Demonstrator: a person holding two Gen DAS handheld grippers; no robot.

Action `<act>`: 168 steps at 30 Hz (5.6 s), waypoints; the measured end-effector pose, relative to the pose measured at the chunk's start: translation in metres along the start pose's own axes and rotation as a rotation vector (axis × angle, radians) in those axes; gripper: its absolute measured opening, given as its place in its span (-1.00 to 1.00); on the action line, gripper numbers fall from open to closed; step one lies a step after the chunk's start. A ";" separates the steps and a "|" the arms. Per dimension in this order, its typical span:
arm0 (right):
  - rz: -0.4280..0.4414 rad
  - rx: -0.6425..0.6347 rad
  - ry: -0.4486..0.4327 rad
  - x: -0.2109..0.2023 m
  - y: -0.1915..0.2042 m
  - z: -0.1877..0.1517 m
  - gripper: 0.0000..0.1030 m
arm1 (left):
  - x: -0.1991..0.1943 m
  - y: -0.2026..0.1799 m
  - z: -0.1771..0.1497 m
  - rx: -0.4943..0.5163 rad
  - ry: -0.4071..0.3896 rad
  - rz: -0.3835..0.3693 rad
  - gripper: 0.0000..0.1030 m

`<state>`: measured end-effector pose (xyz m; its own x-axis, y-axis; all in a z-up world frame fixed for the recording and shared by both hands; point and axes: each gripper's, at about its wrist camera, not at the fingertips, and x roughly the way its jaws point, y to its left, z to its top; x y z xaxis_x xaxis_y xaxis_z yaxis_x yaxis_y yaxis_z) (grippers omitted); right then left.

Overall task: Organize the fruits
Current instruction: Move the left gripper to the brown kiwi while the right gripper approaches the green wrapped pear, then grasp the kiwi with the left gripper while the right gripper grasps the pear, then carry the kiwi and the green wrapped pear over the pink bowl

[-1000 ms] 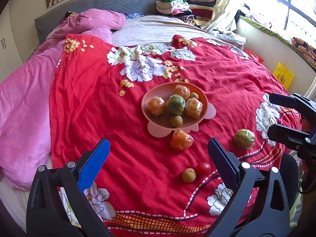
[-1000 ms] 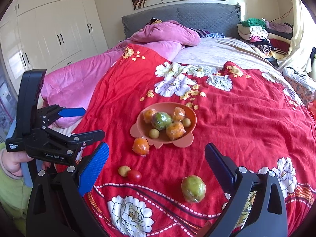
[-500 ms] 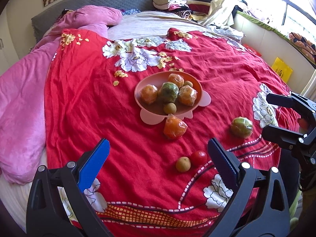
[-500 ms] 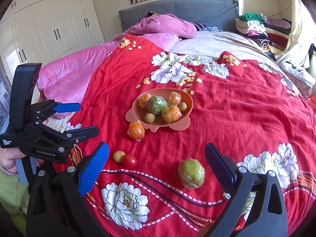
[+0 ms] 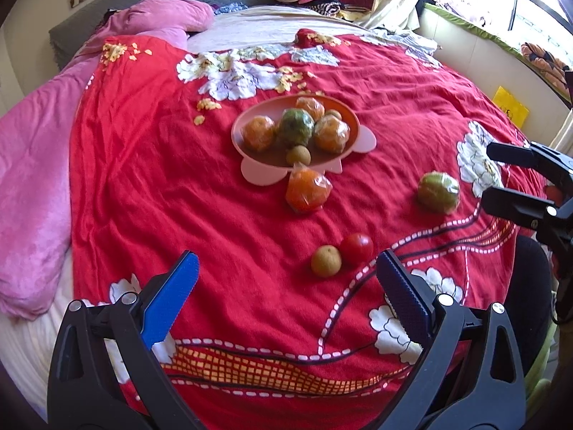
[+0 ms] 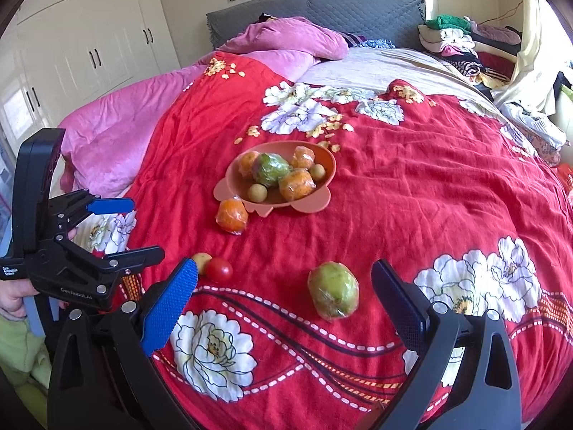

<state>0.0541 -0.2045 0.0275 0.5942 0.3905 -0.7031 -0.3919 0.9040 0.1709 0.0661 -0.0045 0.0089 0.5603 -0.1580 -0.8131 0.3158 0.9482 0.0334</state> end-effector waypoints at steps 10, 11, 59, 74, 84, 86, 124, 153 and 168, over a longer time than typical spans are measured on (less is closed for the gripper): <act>-0.015 0.015 0.014 0.003 -0.005 -0.010 0.89 | 0.012 -0.010 -0.013 0.015 0.030 -0.025 0.81; -0.016 0.016 0.016 0.003 -0.005 -0.011 0.89 | 0.013 -0.011 -0.014 0.016 0.033 -0.026 0.81; -0.018 0.042 0.134 0.059 -0.038 -0.025 -0.05 | 0.064 -0.019 -0.006 0.081 0.123 -0.135 -0.41; -0.007 0.066 0.138 0.074 -0.045 -0.024 -0.21 | 0.074 -0.021 -0.003 0.089 0.137 -0.159 -0.55; 0.011 0.074 0.105 0.055 -0.038 -0.020 -0.22 | 0.069 -0.020 -0.003 0.083 0.140 -0.172 -0.64; 0.019 0.075 0.097 0.052 -0.035 -0.019 -0.22 | 0.067 -0.019 -0.002 0.078 0.137 -0.177 -0.64; 0.063 0.024 -0.029 0.020 -0.005 0.040 -0.22 | 0.012 0.004 0.043 0.040 -0.007 -0.143 -0.64; 0.075 0.032 -0.077 0.040 -0.016 0.100 -0.22 | 0.033 0.015 0.089 0.051 -0.010 -0.147 -0.64; 0.069 0.072 -0.040 0.078 -0.040 0.114 -0.22 | 0.069 0.026 0.097 0.032 0.033 -0.149 -0.64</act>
<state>0.1963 -0.1903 0.0444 0.5959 0.4575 -0.6600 -0.3822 0.8844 0.2680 0.1869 -0.0169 0.0100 0.4801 -0.2865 -0.8291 0.4181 0.9057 -0.0709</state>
